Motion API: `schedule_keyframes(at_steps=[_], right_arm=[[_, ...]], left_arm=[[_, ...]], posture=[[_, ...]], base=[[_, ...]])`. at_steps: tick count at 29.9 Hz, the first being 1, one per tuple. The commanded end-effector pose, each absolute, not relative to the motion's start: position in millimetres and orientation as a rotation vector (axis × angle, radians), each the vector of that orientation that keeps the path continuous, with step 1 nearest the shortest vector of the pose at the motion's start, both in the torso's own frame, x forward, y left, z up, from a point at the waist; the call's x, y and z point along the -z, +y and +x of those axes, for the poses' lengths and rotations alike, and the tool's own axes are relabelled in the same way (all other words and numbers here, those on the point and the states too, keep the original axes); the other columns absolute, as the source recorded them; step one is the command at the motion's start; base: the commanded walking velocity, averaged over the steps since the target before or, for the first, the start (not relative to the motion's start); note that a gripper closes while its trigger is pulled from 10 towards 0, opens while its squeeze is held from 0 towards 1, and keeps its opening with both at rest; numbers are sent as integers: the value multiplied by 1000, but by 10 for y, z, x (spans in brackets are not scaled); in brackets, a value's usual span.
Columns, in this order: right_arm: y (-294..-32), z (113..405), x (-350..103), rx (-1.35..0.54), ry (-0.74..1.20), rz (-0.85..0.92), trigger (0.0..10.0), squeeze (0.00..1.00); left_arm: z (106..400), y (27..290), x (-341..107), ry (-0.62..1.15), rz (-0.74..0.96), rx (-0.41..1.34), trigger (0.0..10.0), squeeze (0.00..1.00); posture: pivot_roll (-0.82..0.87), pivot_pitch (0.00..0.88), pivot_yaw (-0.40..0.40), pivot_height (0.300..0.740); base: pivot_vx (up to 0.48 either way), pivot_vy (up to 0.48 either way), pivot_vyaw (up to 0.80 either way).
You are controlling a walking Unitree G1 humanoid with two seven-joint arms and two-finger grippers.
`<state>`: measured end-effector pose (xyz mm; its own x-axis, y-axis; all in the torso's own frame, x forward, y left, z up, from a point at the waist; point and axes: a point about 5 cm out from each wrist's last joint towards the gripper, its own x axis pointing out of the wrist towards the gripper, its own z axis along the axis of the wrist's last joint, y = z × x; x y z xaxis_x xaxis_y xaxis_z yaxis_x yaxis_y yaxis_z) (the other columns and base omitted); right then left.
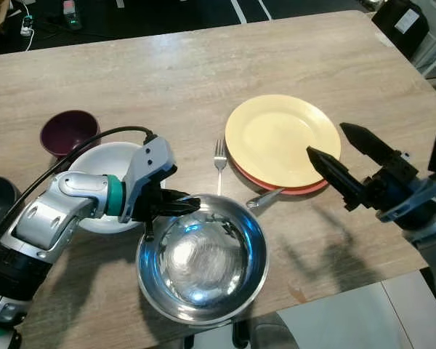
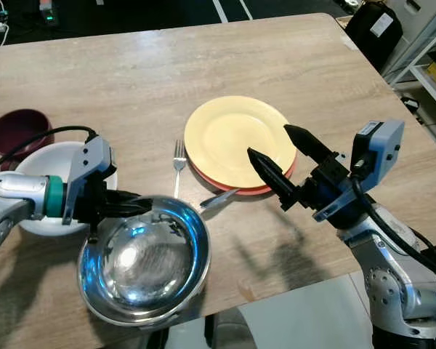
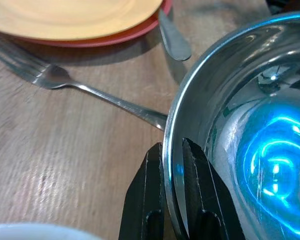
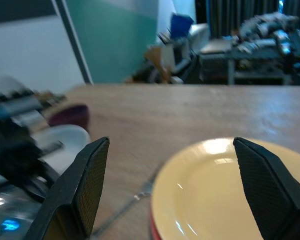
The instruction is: Setting the table
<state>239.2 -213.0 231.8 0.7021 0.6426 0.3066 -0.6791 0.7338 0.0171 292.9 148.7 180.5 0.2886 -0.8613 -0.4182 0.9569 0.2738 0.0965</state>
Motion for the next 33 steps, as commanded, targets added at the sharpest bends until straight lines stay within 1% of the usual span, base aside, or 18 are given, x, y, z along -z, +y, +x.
schedule_keyframes(at_steps=[1, 2, 3, 4, 6, 8, 11, 14, 16, 19, 22, 25, 27, 28, 33], right_arm=[[-2143, 2352, -2350, -759, -305, 149, 10000, 0], [-2152, 2342, -2375, -766, -317, 153, 10000, 0], [-2164, 2333, -2399, -775, -331, 161, 10000, 0], [-2174, 2326, -2431, -780, -348, 170, 10000, 0], [-2180, 2321, -2453, -783, -360, 178, 10000, 0], [-2201, 2305, -2517, -784, -392, 208, 10000, 0], [-2216, 2309, -2540, -775, -407, 227, 10000, 0], [-2210, 2314, -2543, -775, -410, 240, 10000, 0], [-2208, 2316, -2543, -776, -410, 243, 10000, 0], [-2192, 2334, -2523, -768, -411, 259, 10000, 0], [-2176, 2342, -2508, -765, -408, 269, 10000, 0], [-2146, 2356, -2474, -758, -398, 282, 10000, 0], [-2141, 2359, -2468, -756, -396, 285, 10000, 0], [-2132, 2366, -2471, -748, -401, 295, 10000, 0], [-2126, 2411, -2489, -692, -426, 301, 10000, 0]], left_arm=[[2941, 1533, -1674, 373, 391, 1207, 0, 0], [2978, 1549, -1686, 363, 403, 1178, 1373, 0], [3023, 1567, -1700, 354, 414, 1142, 7882, 0], [3070, 1586, -1725, 338, 423, 1106, 10000, 0], [3101, 1599, -1742, 327, 428, 1082, 10000, 0], [3217, 1631, -1907, 234, 386, 1000, 10000, 0], [3311, 1668, -2196, 89, 318, 926, 10000, 0], [3366, 1712, -2348, 25, 287, 874, 10000, 0], [3375, 1720, -2372, 14, 283, 864, 10000, 0], [3437, 1764, -2537, -49, 175, 799, 10000, 0], [3453, 1780, -2612, -78, 100, 786, 10000, 0], [3480, 1756, -2660, -113, 10, 748, 10000, 0], [3488, 1747, -2663, -121, -5, 735, 10000, 0], [3498, 1699, -2675, -179, -16, 699, 10000, 0], [3493, 1580, -2675, -223, -100, 685, 10000, 0]], posture=[[107, 120, 55, 740], [111, 116, 56, 740], [113, 116, 55, 740], [113, 114, 55, 740], [115, 113, 53, 740], [114, 112, 53, 740], [117, 110, 52, 740], [117, 110, 52, 740], [117, 110, 52, 740], [121, 111, 52, 740], [124, 117, 52, 740], [125, 119, 51, 740], [125, 119, 51, 740], [124, 122, 54, 740], [120, 125, 51, 740]], base=[[0, 0, 0], [0, 0, 0], [0, 0, 0], [0, 0, 0], [0, 0, 0], [0, 0, 0], [0, 0, 0], [0, 0, 0], [0, 0, 0], [0, 0, 0], [0, 0, 0], [0, 0, 0], [0, 0, 0], [0, 0, 0], [0, 0, 0]])
